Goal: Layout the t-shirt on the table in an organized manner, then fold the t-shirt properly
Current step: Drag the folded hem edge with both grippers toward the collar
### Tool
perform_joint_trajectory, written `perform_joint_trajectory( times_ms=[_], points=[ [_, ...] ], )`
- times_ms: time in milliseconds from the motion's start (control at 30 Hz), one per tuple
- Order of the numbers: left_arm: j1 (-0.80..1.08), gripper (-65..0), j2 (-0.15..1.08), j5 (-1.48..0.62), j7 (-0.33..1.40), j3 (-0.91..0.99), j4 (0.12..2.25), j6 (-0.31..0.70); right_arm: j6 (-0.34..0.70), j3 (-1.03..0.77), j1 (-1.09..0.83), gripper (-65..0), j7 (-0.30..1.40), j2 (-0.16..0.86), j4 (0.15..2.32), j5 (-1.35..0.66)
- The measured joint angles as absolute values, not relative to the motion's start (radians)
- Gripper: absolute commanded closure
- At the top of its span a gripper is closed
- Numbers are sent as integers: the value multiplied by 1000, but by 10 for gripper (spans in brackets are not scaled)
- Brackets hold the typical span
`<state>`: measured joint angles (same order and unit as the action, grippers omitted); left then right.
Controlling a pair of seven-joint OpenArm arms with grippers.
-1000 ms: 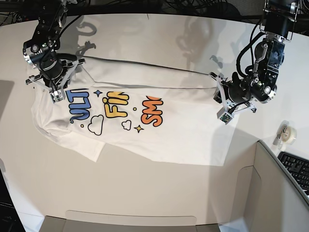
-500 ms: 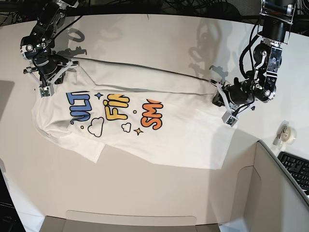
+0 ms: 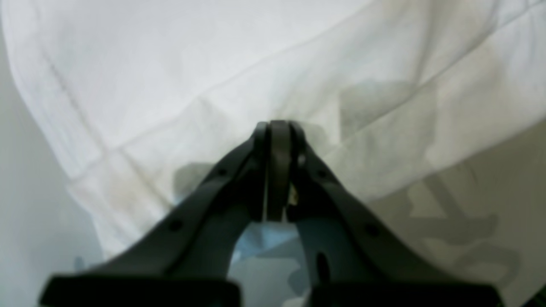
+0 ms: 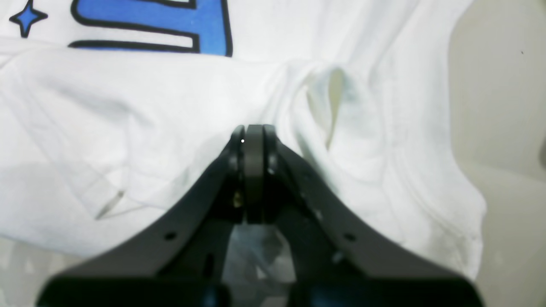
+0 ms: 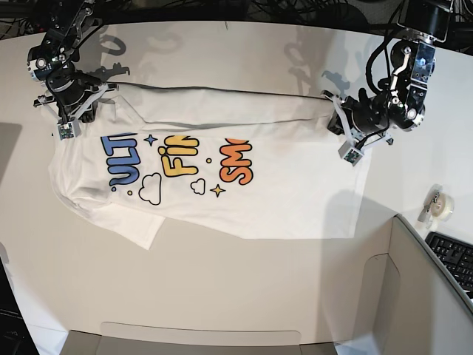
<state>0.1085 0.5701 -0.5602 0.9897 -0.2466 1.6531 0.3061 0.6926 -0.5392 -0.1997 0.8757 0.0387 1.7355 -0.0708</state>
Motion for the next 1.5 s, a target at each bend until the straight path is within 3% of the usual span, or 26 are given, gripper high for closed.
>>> perform_joint_trajectory(
  times_ms=[400,767,1500],
  points=[
    [352,-10,571,-560,1029,-41,1799,308,678,-427,-338,0,912,41,1865,-54],
    [525,-10,567,-550,1054,22,1917,308,681,-427,-467,0,984,61,1969,-52],
    [427,-11,566,-535,1140,23,2051,307,688,-429,-418,0,1061,57,2028,-16]
  ],
)
